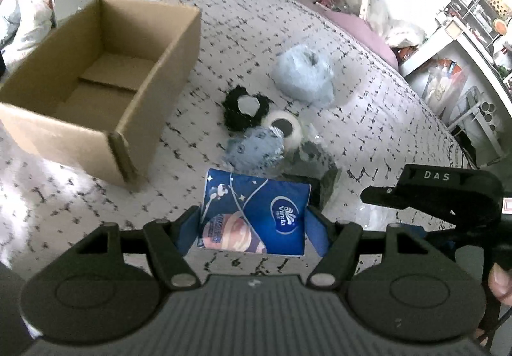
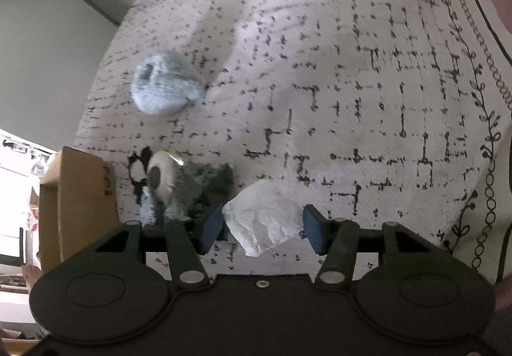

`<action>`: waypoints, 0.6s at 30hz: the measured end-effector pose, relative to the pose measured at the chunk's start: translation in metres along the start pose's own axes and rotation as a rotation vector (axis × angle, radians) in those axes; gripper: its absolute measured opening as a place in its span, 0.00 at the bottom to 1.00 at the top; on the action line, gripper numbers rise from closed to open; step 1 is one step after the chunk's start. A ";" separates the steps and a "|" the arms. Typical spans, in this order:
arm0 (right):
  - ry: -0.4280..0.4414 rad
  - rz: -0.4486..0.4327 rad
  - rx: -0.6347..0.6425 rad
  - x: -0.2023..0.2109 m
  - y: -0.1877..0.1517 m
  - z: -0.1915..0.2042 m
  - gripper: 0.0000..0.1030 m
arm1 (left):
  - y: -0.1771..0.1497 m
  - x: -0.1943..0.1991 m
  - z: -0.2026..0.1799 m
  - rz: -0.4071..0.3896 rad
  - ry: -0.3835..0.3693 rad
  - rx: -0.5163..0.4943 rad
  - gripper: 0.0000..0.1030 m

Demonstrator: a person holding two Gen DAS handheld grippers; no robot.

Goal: Organize soft objects
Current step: 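Close left gripper on the blue tissue pack while right gripper closes on the white tissue, then carry the tissue pack in left gripper while right gripper carries the white tissue to the box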

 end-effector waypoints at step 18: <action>0.148 -0.215 0.207 0.049 -0.007 0.036 0.52 | 0.031 0.059 0.002 -0.100 0.053 -0.066 0.67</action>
Point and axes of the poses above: each gripper's, at about its wrist camera, not at the fingertips, and x roughly against the way its jaws point, z to its left, y to its top, the point moved 3 cm from there along -x, roughly the way its jaws point, and after that the axes turned 3 degrees about z, right-handed, at the moved point
